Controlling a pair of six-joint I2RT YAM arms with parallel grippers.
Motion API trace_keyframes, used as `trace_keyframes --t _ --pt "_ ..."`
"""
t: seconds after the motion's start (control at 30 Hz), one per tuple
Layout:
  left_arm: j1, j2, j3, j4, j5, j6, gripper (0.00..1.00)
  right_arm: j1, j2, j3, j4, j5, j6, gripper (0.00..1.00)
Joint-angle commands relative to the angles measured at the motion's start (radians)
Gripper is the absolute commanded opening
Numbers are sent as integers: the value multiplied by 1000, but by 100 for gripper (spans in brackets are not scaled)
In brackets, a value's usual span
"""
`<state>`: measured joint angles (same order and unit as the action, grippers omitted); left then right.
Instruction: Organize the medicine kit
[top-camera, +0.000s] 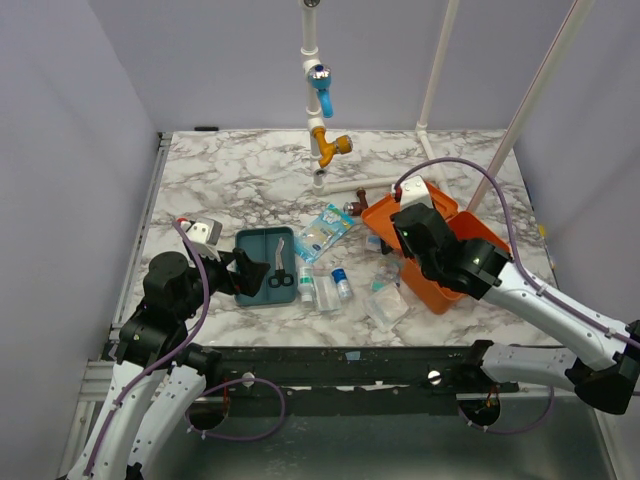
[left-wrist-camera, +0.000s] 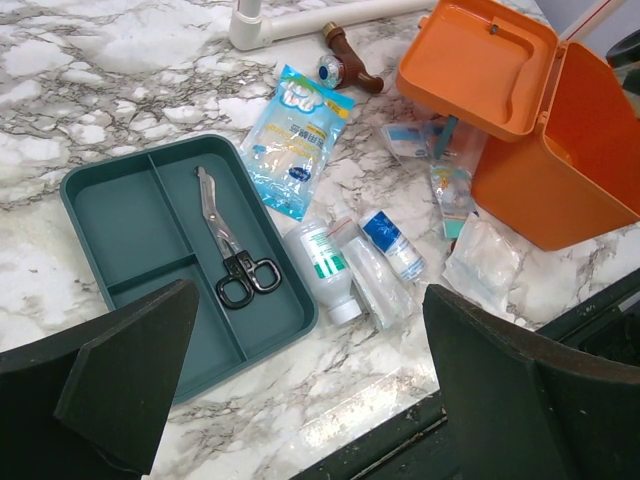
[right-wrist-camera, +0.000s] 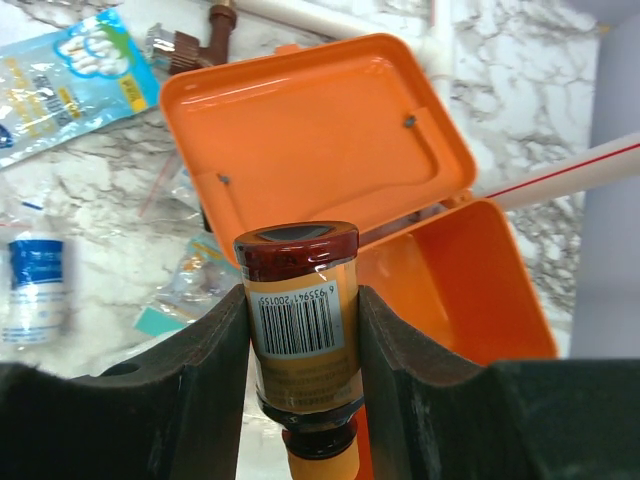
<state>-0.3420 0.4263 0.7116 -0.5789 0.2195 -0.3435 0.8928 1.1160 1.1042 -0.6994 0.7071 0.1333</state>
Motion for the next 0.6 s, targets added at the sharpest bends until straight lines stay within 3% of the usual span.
trace_keyframes --t 0.0,0.33,0.57 --pt "-3 -14 12 -8 26 -5 99 -2 -47 7 -20 113 -163 28" --pt "-3 -20 11 -5 31 -8 99 -1 -136 -121 -27 178 -306 27" --pt "-6 -23 10 -7 32 -8 98 -1 -201 -247 34 137 -390 27"
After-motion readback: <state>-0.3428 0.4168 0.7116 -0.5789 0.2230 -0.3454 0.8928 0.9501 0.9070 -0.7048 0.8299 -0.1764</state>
